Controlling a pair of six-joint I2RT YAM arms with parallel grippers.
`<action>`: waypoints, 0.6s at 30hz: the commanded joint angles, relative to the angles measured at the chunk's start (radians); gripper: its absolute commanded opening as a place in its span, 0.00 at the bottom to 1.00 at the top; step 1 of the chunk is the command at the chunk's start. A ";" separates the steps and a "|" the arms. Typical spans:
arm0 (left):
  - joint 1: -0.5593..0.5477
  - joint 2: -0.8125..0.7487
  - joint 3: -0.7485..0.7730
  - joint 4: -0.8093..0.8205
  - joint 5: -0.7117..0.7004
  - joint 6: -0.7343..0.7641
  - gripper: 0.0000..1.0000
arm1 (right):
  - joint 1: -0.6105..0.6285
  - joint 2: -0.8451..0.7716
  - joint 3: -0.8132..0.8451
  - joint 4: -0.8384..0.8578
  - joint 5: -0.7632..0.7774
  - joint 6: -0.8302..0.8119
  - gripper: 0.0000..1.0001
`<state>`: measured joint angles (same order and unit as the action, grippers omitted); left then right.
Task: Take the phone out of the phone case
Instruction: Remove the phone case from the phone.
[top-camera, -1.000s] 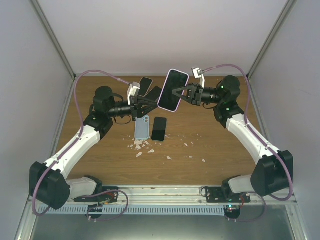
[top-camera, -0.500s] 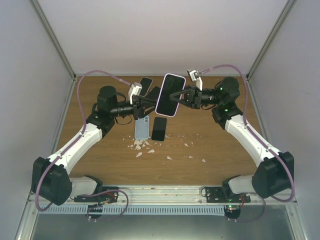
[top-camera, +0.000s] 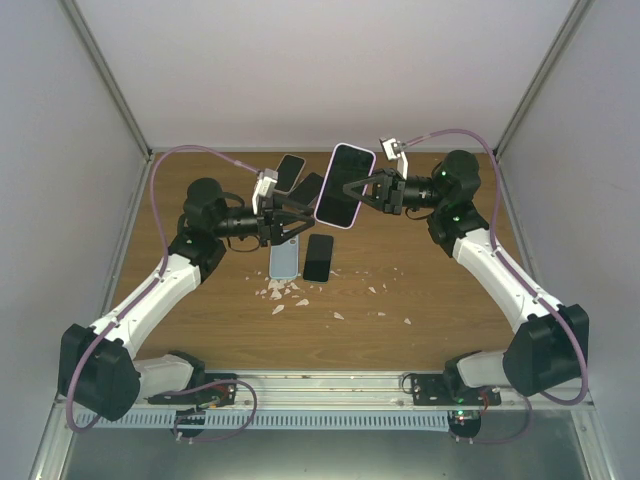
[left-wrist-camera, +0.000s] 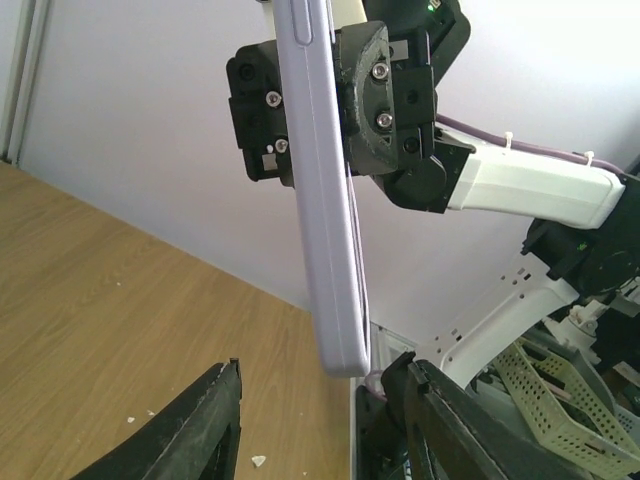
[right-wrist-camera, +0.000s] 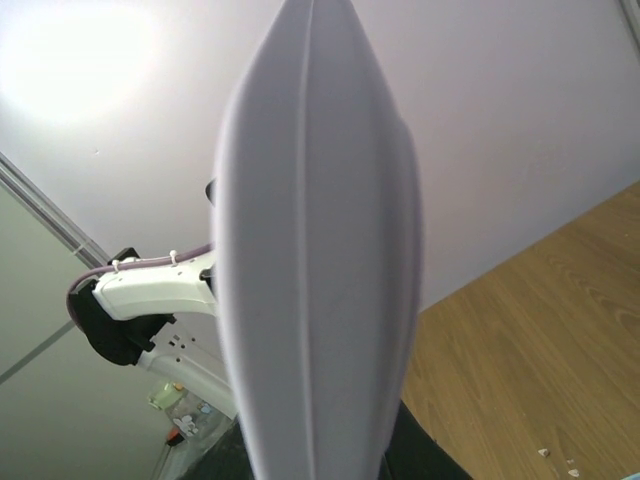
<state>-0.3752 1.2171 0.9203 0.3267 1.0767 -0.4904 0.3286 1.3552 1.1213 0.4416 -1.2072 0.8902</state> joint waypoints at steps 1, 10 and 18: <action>-0.006 -0.010 0.018 0.050 -0.003 -0.014 0.46 | -0.004 -0.033 0.041 0.024 0.019 -0.026 0.01; -0.010 0.005 0.034 -0.040 -0.105 0.022 0.37 | -0.002 -0.031 0.038 0.032 0.015 -0.025 0.00; -0.010 0.017 0.037 -0.049 -0.129 0.012 0.39 | 0.007 -0.028 0.038 0.033 0.014 -0.028 0.00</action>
<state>-0.3809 1.2186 0.9333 0.2745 0.9886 -0.4866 0.3290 1.3552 1.1213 0.4267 -1.1877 0.8684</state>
